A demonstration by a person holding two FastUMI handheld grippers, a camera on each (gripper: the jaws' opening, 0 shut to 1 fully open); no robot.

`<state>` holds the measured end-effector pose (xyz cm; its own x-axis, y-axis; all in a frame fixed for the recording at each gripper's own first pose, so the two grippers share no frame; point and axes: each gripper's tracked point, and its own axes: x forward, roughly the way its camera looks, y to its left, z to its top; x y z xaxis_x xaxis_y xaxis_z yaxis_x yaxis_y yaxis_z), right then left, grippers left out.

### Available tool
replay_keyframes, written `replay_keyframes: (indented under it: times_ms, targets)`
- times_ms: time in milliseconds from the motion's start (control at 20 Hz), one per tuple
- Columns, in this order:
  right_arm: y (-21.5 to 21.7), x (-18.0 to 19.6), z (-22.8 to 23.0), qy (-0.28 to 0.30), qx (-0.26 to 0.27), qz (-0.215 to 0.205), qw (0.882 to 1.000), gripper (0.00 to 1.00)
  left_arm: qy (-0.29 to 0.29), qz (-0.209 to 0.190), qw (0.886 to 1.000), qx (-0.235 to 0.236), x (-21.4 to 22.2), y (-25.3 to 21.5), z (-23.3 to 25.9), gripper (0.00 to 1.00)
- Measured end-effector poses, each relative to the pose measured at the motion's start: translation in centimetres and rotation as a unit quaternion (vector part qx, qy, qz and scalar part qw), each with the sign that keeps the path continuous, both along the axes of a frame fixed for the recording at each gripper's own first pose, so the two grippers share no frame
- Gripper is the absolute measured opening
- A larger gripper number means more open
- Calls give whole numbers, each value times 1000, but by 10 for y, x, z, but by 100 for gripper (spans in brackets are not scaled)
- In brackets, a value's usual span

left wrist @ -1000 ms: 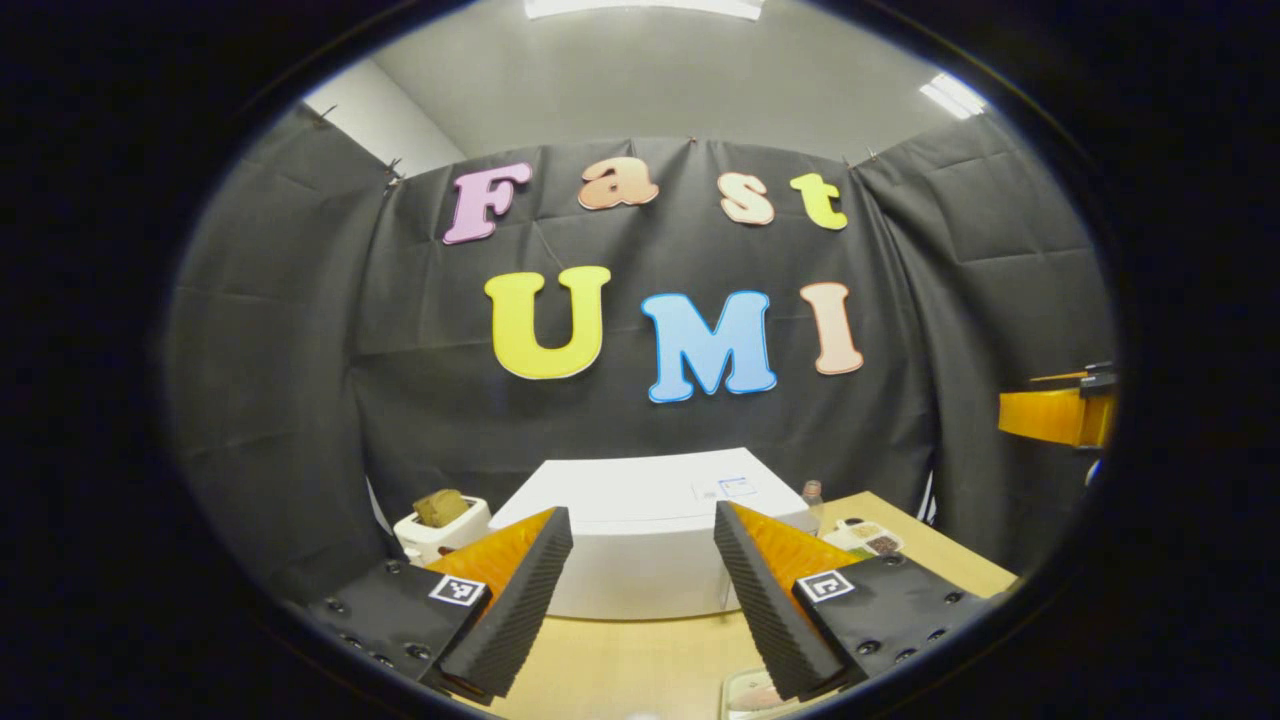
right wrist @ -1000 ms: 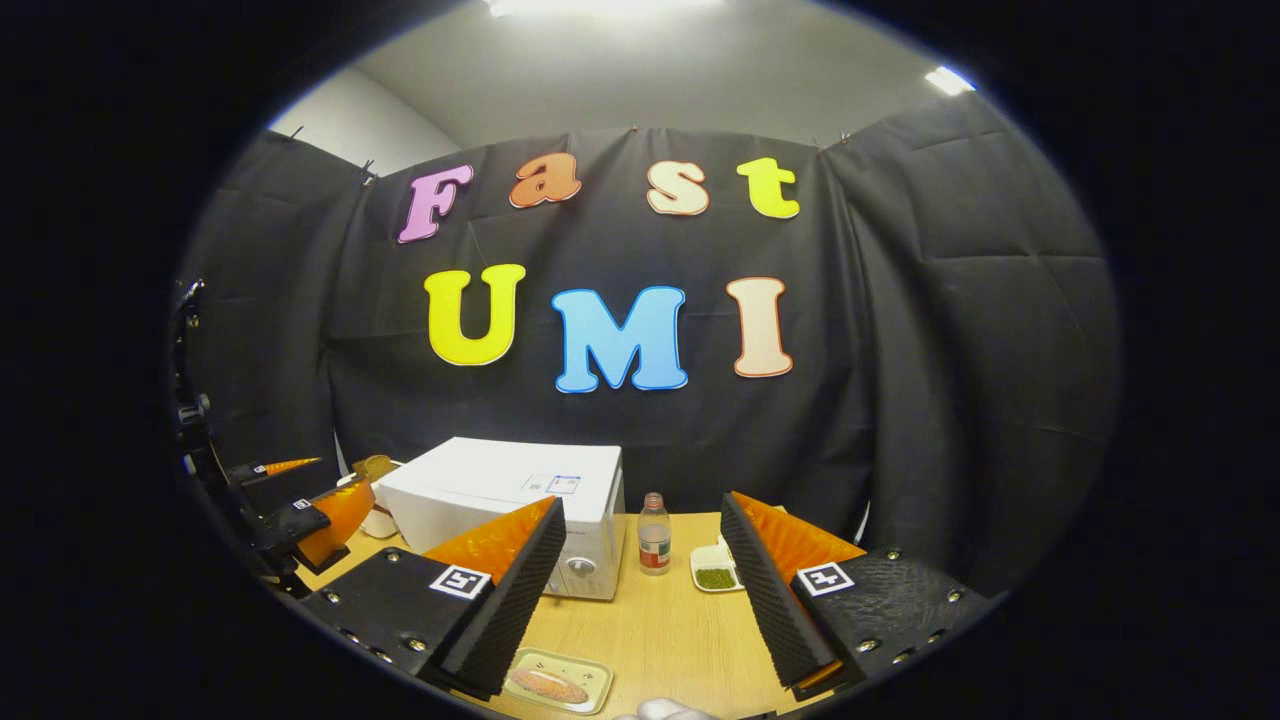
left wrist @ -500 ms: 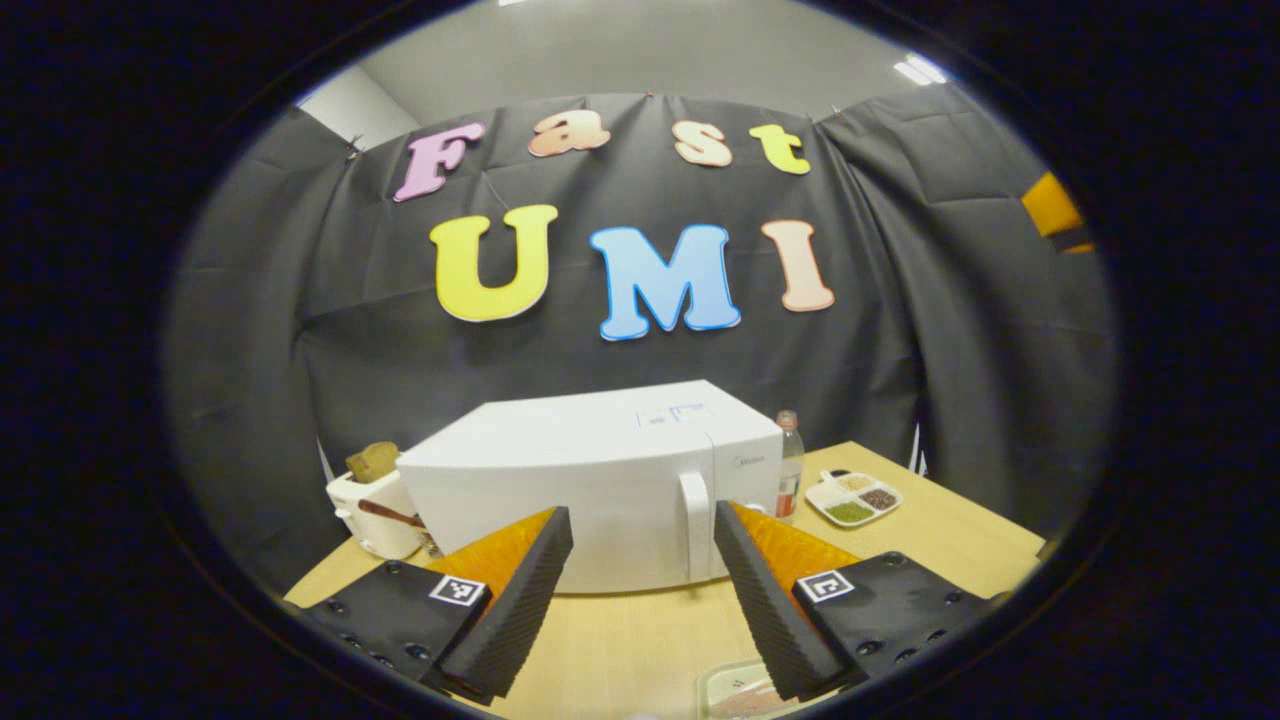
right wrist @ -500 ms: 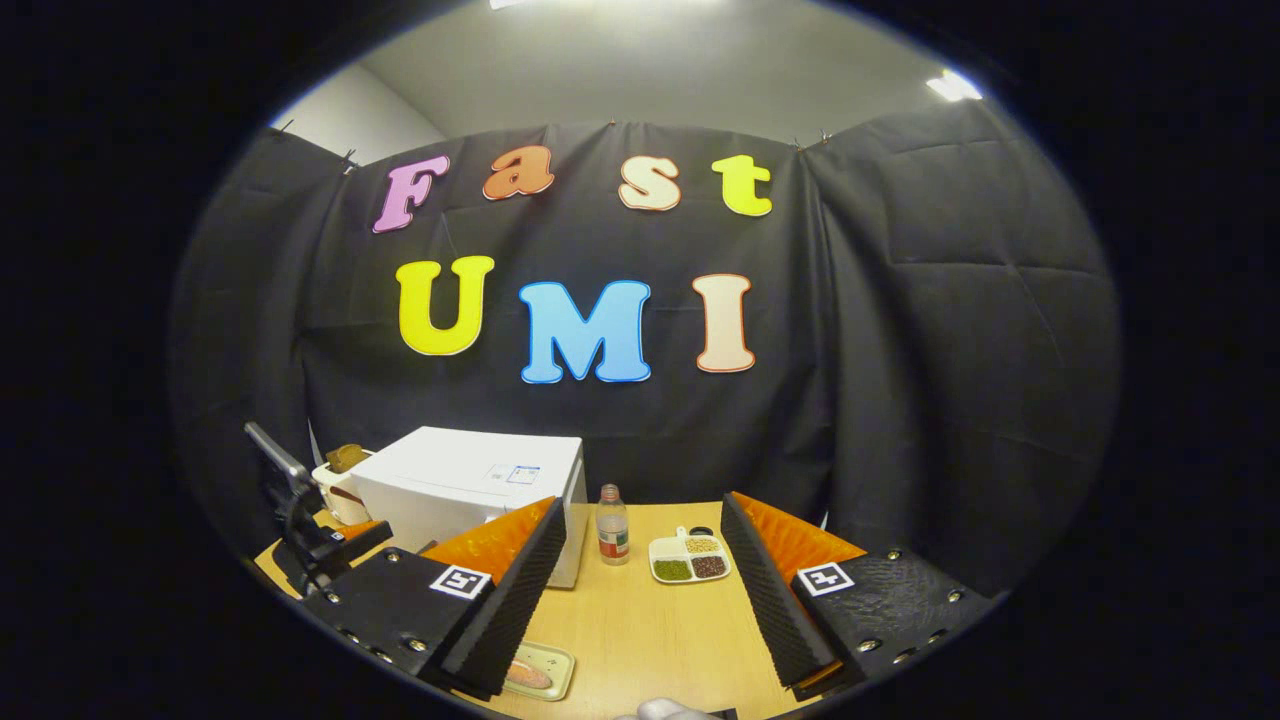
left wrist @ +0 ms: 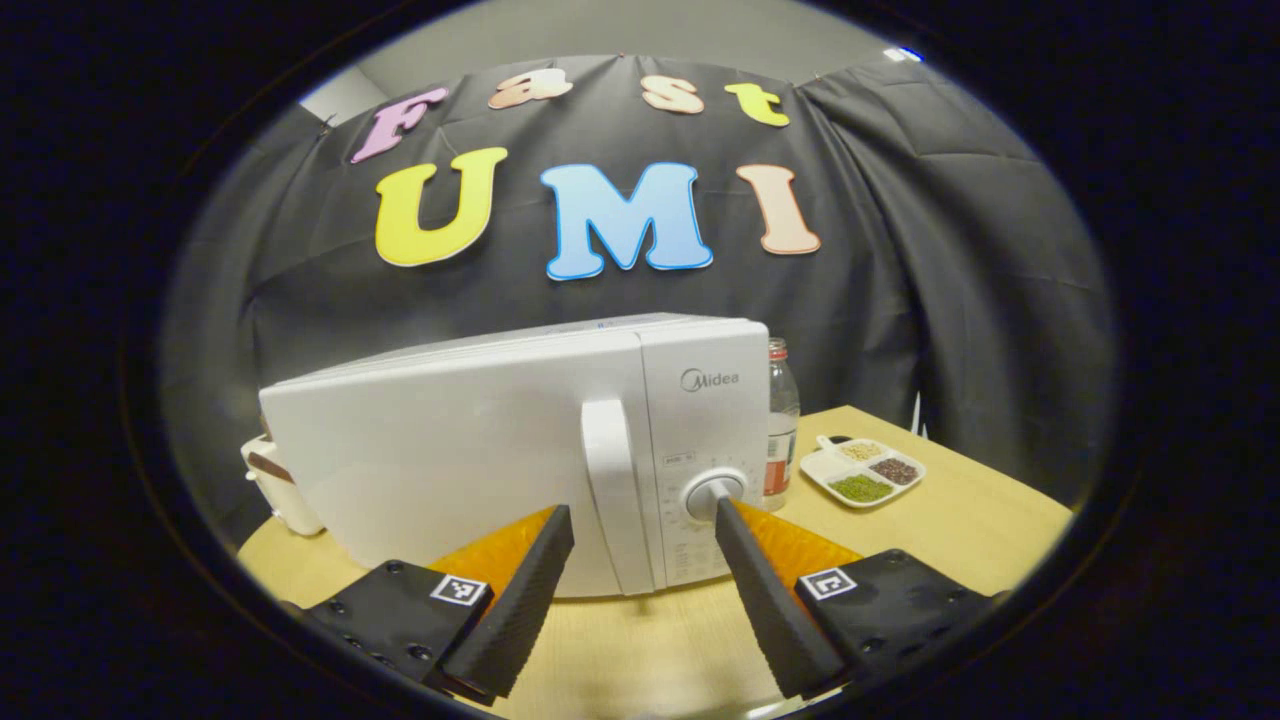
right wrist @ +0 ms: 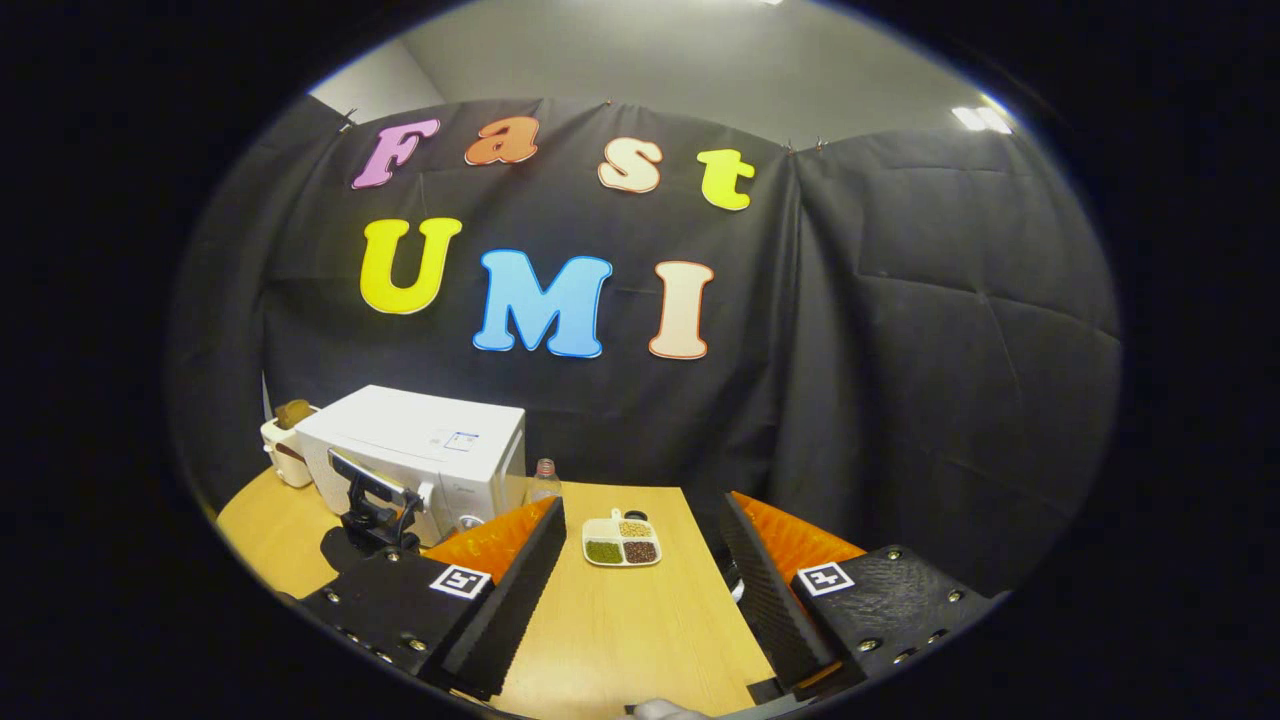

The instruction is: Open the microwave oven with the left hand, put the food in, and close the microwave oven.

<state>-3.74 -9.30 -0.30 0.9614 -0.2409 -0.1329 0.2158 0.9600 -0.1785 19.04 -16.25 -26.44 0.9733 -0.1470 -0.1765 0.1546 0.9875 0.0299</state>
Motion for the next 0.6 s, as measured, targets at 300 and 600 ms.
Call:
replay_keyframes:
  times_ms: [300,600]
  targets:
    - [0,5,-23,40,-6,2,999,96,-8,16,999,-29,17,2,0,97]
    - [15,15,-22,37,-2,21,999,96,-6,8,999,-40,23,5,5,45]
